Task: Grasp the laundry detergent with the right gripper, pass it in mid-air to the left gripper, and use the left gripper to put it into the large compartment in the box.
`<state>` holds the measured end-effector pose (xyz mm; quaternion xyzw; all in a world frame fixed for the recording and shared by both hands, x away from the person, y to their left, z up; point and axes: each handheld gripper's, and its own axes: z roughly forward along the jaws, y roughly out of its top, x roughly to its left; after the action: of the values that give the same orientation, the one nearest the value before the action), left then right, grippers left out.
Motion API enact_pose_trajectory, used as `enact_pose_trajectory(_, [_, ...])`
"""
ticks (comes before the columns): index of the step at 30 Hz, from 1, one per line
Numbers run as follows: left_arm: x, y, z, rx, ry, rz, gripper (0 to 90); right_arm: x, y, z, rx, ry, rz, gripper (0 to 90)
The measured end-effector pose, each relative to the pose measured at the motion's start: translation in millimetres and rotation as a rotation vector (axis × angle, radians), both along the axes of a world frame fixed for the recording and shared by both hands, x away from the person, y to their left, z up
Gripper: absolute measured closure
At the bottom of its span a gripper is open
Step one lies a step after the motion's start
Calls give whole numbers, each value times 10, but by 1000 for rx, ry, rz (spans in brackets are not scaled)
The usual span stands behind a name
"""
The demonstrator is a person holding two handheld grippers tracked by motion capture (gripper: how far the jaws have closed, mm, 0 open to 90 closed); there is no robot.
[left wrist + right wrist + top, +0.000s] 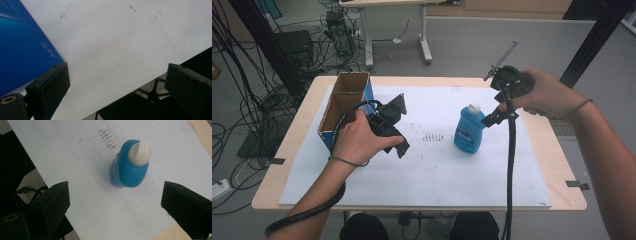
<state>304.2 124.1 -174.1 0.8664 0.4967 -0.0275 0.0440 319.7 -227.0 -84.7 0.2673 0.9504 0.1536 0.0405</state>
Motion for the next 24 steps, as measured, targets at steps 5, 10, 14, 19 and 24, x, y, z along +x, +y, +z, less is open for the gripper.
enact_pose_trajectory(5, [11, -5, -11, -2, 7, -2, 64, -31, -110, -12, 6, -3, -31, 83])
enact_pose_trajectory(10, [16, -11, -16, -3, 9, -7, 63, -50, -175, -45, 4, 1, -47, 83])
enact_pose_trajectory(14, [10, -13, -14, -3, 6, -4, 63, -75, -262, -88, 1, 1, -66, 83])
enact_pose_trajectory(19, [7, -3, -26, -5, 6, -1, 63, -104, -341, -122, 2, 7, -85, 82])
enact_pose_trajectory(24, [2, 4, -46, -10, 7, 1, 63, -134, -421, -156, -5, 6, -111, 78])
